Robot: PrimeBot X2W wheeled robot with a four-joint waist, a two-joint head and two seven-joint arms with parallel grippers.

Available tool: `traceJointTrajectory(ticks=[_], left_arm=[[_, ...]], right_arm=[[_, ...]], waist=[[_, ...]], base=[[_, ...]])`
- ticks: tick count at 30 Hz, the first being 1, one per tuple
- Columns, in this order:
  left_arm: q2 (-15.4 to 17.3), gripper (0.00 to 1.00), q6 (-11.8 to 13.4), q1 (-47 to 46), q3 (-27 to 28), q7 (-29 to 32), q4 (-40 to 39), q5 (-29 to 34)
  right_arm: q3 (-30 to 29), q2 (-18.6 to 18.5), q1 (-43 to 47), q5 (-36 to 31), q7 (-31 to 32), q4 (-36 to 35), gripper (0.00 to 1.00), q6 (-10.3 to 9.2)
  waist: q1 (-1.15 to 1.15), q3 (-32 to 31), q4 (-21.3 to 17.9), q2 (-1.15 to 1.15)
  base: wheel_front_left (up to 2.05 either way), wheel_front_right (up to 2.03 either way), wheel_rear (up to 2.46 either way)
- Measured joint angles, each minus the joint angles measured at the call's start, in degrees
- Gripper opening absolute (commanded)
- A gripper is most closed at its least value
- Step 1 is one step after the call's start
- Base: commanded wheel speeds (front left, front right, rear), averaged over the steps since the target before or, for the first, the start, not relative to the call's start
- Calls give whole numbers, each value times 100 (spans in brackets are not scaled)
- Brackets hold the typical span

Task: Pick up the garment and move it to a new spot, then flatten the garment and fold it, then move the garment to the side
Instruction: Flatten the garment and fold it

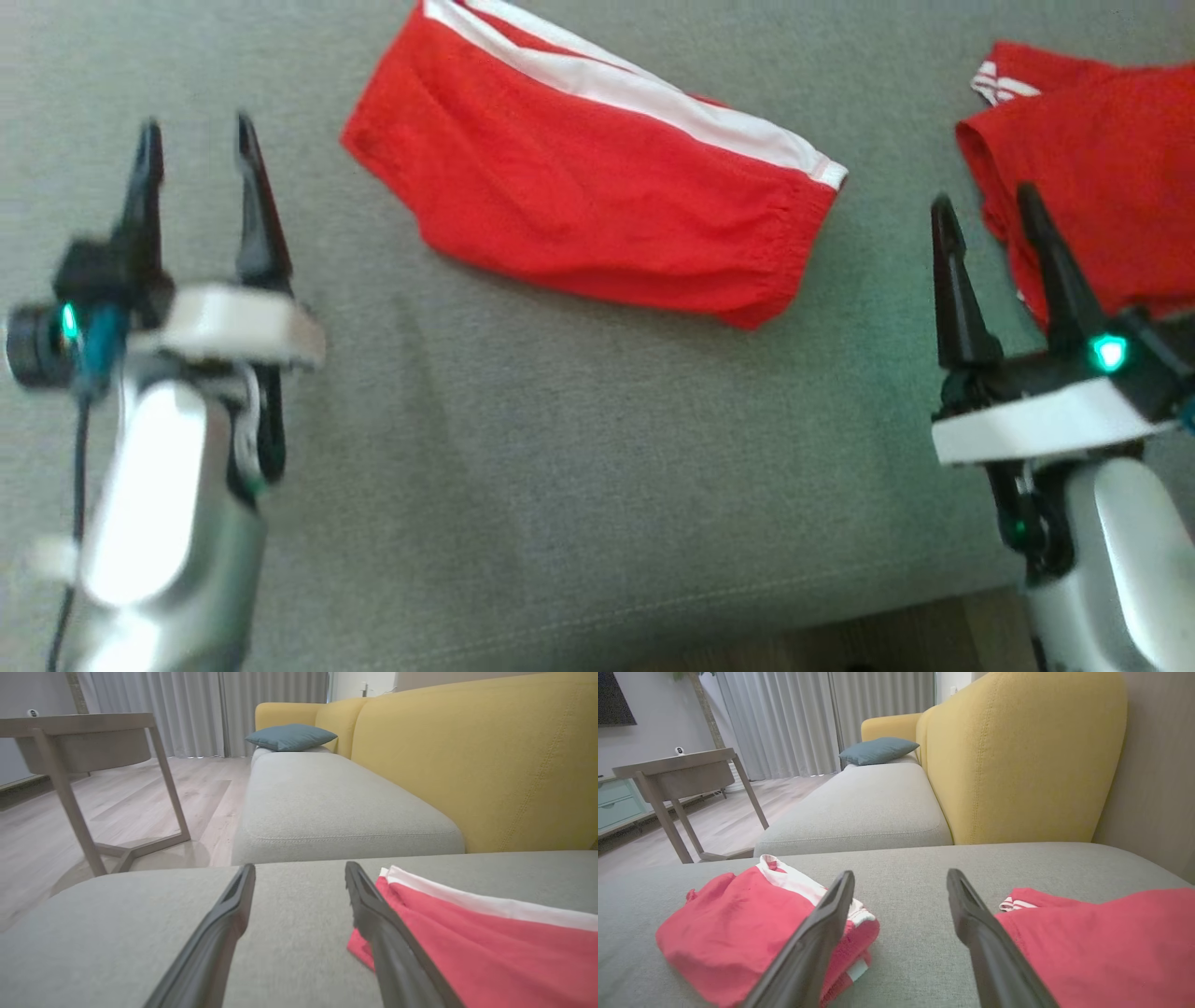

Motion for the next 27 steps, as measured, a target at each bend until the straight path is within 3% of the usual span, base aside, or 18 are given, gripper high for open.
traceJointTrajectory(ticks=[11,27], left_arm=[[-85,100,270,1458,-9,0,-942,-7],[-79,100,313,1597,-141,57,-1095,-7]], right_arm=[[-216,122,630,-83,405,-456,100,0],[-261,176,719,-92,509,-541,100,0]], waist=[[0,-419,367,0],[0,-446,490,0]], base=[[0,0,0],[0,0,0]])
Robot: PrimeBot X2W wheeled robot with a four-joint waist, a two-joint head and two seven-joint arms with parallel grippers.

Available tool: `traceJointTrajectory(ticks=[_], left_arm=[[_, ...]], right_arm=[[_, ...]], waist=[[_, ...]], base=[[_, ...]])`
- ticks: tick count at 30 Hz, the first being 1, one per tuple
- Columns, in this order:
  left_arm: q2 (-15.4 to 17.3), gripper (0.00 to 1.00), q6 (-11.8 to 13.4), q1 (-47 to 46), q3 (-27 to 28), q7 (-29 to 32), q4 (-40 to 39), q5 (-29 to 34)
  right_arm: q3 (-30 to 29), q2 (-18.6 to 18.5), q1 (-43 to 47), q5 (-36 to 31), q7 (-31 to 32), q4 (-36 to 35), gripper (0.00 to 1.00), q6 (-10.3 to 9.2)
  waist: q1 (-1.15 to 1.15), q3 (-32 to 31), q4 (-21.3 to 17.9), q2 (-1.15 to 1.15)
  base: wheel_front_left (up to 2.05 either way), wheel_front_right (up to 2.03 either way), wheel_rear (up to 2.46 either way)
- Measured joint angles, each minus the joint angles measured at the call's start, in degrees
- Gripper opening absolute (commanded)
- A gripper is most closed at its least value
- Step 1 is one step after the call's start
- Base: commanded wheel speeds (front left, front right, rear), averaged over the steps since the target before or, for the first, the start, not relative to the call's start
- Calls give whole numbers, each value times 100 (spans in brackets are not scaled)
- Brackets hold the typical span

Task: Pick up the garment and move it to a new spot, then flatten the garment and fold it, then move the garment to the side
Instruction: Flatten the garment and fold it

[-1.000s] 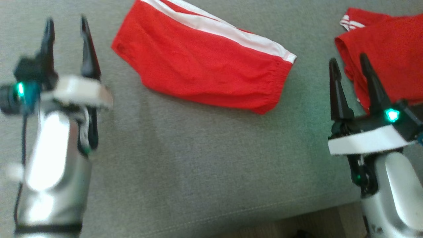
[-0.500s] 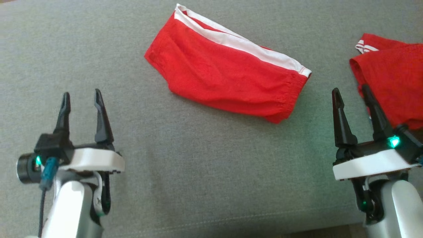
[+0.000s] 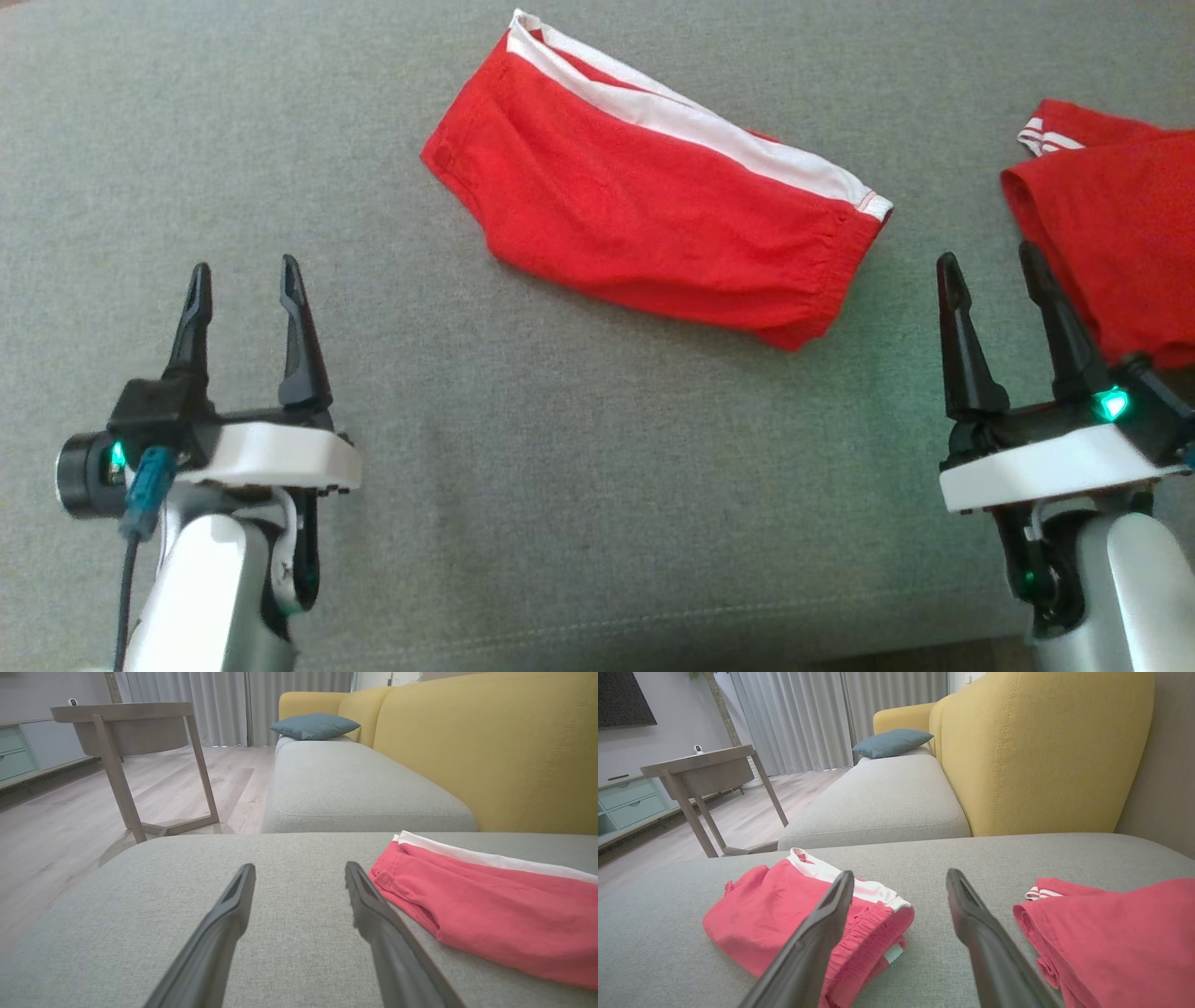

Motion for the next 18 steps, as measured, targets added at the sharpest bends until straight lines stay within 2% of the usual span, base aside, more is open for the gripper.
traceJointTrajectory(ticks=[3,8,9,15,18], left_arm=[[14,100,-131,-67,-120,26,9,0],[4,100,-616,-917,-519,421,285,-30],[4,100,-616,-917,-519,421,285,-30],[-110,100,-1183,-2452,-778,1290,1457,-240],[-103,100,-1328,-2955,-808,1662,2225,-302]], right_arm=[[-25,1,-4,0,0,-37,100,0],[-42,1,-32,1,0,-103,100,0],[-42,1,-32,1,0,-103,100,0],[124,2,-283,18,-2,-114,100,0],[180,2,-389,19,-10,-96,100,0]], waist=[[0,70,16,0],[0,270,21,0],[0,270,21,0],[0,579,-124,0],[0,713,-258,0]], base=[[0,0,0],[0,0,0],[0,0,0],[0,0,0],[0,0,0]])
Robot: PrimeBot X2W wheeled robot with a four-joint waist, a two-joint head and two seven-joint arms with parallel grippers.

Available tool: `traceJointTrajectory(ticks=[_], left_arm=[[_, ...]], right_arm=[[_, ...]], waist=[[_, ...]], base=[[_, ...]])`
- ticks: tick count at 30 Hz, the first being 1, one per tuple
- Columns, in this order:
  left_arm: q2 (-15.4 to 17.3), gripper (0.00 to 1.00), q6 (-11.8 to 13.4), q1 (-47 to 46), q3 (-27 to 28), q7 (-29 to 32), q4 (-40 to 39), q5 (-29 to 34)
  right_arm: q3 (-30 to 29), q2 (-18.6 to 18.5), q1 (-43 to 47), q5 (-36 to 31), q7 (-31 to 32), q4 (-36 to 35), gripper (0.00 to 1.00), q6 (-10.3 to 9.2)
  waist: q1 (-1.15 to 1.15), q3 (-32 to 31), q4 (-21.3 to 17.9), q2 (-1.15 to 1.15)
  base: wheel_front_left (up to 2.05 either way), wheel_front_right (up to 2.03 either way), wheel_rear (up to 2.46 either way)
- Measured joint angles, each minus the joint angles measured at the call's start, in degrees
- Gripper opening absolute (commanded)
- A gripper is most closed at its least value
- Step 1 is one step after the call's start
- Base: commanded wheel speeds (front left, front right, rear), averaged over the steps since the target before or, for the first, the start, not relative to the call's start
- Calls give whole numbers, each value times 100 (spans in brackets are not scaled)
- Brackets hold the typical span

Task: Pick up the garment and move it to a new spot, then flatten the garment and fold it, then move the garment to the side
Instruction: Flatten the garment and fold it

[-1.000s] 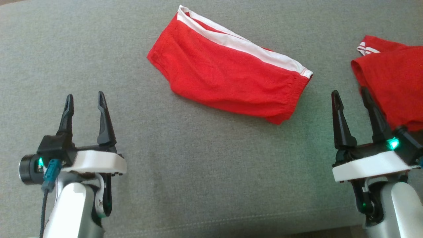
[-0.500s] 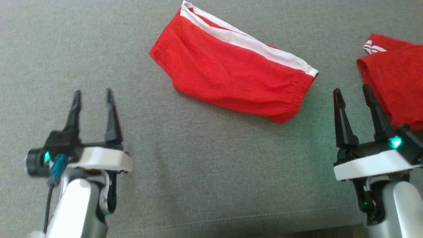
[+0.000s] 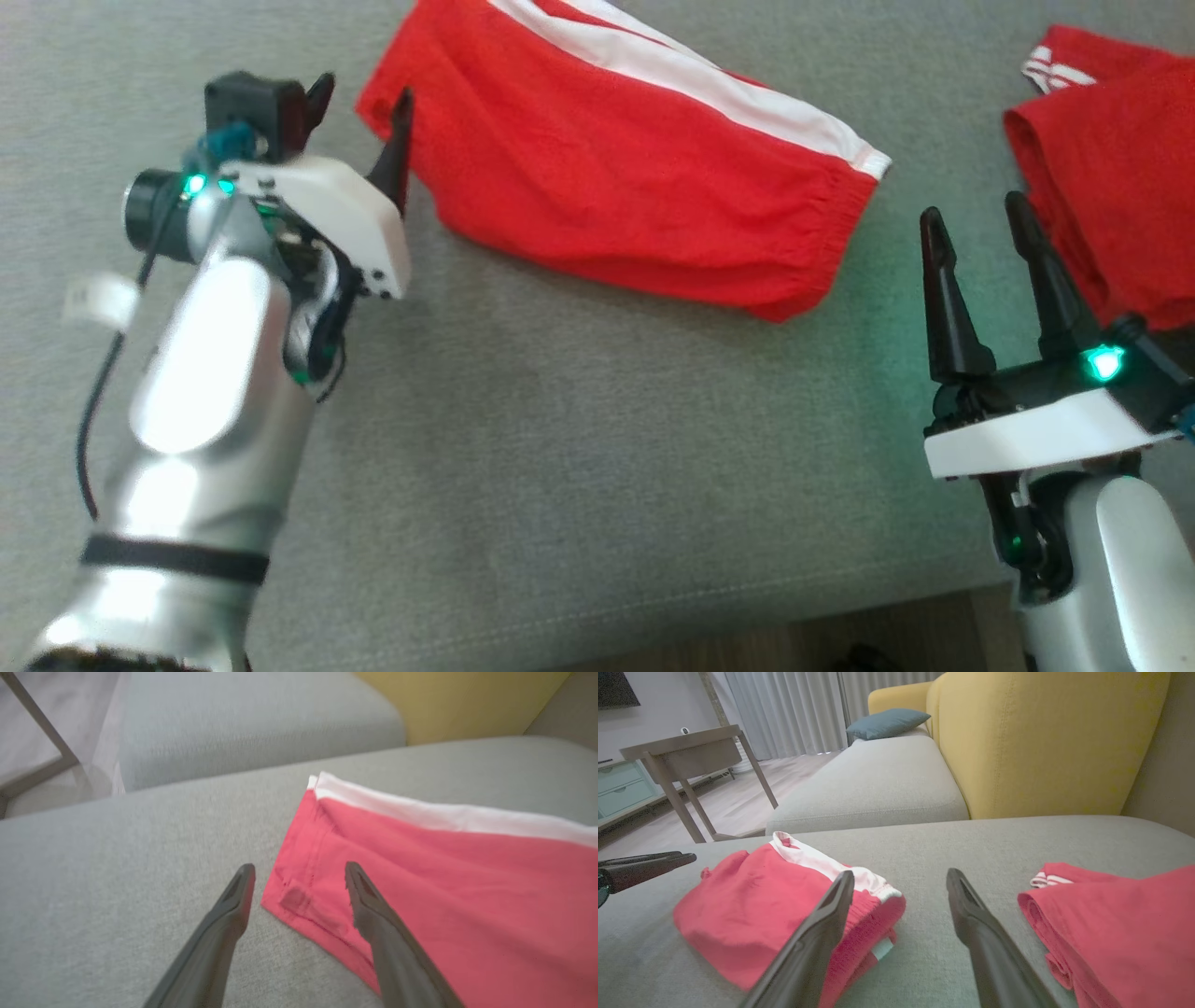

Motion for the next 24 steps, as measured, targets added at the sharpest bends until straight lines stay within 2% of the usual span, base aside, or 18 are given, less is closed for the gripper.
traceJointTrajectory(ticks=[6,12,13,14,15,16,21,24], left_arm=[[38,100,-205,-762,-36,667,1411,-54],[3,100,-285,-1438,-114,971,2171,-83],[-22,78,-286,-1524,-131,1049,2291,-83],[-49,38,-287,-1597,-172,1123,2396,-76],[-71,38,-297,-1669,-221,1181,2486,-41],[-98,0,-319,-1739,-244,1230,2575,-43],[-208,0,-326,-1861,-318,1250,2791,-1],[-241,0,-216,-1861,-414,1013,2885,55]], right_arm=[[21,4,-2,57,-64,133,100,0],[14,8,-3,92,-105,178,100,0],[13,8,-3,101,-105,181,100,0],[10,7,-3,101,-104,181,100,0],[11,7,-3,101,-103,182,100,0],[18,7,-3,101,-102,182,100,0],[15,7,-4,102,-93,180,100,0],[11,5,-3,148,-49,179,100,0]], waist=[[0,212,-228,0],[0,298,-282,0],[0,302,-277,0],[0,305,-271,0],[0,302,-263,0],[0,297,-258,0],[0,277,-219,0],[0,246,-188,0]], base=[[0,0,0],[0,0,0],[0,0,0],[0,0,0],[0,0,0],[0,0,0],[0,0,0],[0,0,0]])
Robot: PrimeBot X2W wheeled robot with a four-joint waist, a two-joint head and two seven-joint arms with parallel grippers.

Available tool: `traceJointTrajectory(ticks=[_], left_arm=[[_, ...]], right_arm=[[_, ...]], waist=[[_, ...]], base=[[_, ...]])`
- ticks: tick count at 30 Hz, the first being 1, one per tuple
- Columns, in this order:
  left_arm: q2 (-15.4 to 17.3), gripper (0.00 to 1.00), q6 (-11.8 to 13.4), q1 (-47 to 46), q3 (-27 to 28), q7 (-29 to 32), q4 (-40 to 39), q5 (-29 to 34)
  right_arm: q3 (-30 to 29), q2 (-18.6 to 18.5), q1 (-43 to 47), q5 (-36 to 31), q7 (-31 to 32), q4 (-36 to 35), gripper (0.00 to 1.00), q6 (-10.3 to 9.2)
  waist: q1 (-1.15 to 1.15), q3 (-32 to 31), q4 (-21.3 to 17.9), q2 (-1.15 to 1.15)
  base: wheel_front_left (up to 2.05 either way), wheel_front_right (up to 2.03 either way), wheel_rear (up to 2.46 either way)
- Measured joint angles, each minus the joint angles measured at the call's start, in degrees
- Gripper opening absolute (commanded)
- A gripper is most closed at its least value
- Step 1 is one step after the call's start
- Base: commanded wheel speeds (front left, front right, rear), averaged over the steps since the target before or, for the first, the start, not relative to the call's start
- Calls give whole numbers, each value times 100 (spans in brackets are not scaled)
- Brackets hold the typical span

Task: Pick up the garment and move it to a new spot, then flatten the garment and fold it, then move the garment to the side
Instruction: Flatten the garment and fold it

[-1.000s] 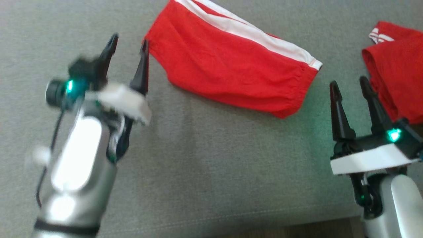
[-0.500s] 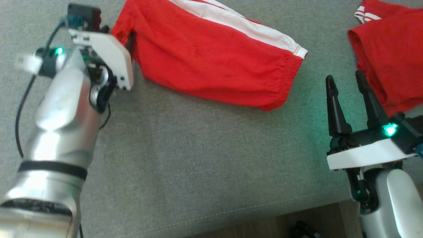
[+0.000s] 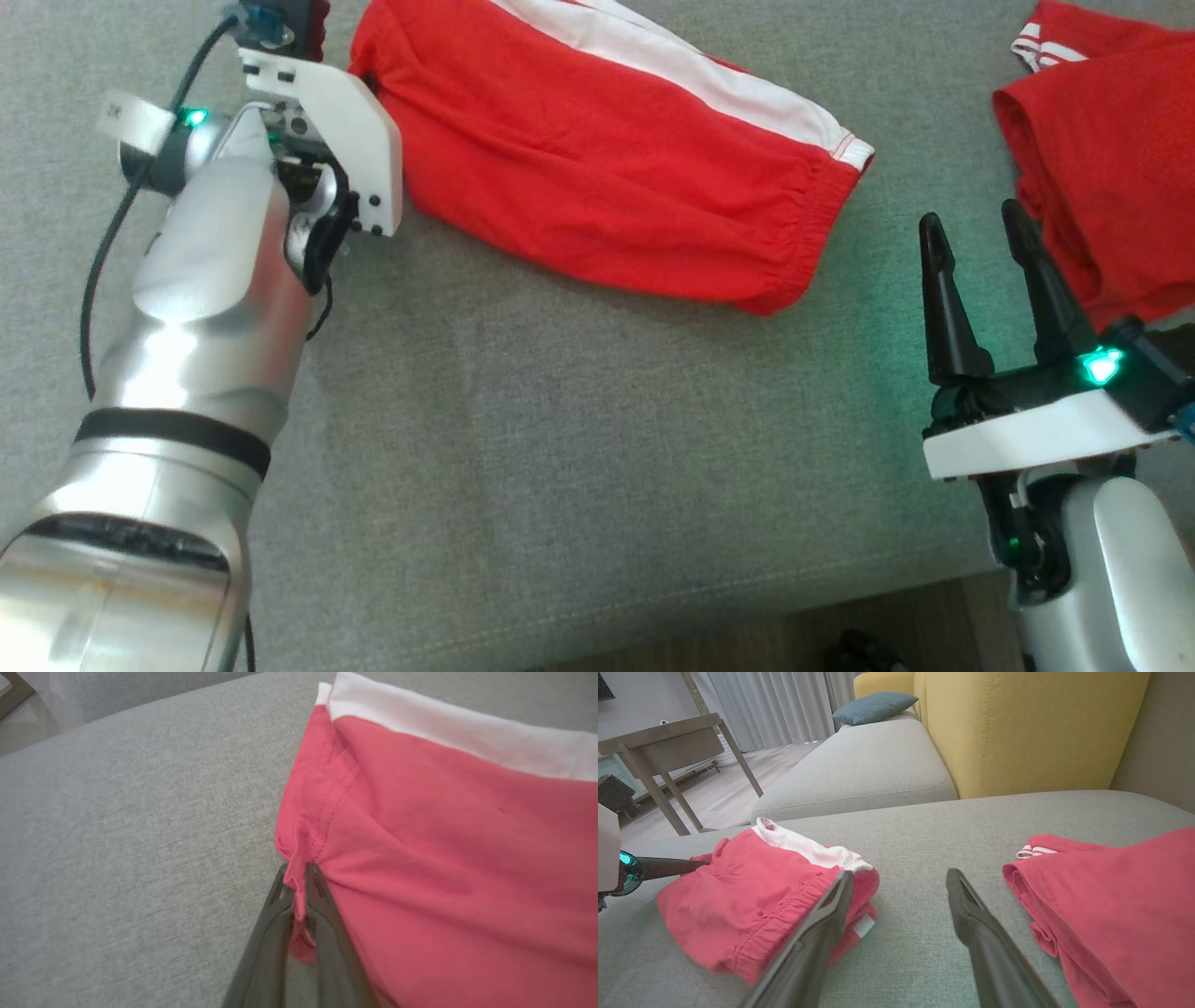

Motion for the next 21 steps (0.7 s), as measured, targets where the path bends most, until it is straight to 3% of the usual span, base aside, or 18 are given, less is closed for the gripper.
traceJointTrajectory(ticks=[6,11,21], left_arm=[[44,0,137,503,96,-587,-147,-123],[113,0,339,1421,218,-977,-784,-325],[316,0,802,3515,372,-692,-2746,-678]], right_arm=[[-93,0,44,0,30,2,100,0],[-157,0,222,0,111,5,100,0],[-182,3,556,0,301,-32,100,0]], waist=[[0,-196,59,0],[0,-450,181,0],[0,-912,431,0]], base=[[0,0,0],[0,0,0],[0,0,0]])
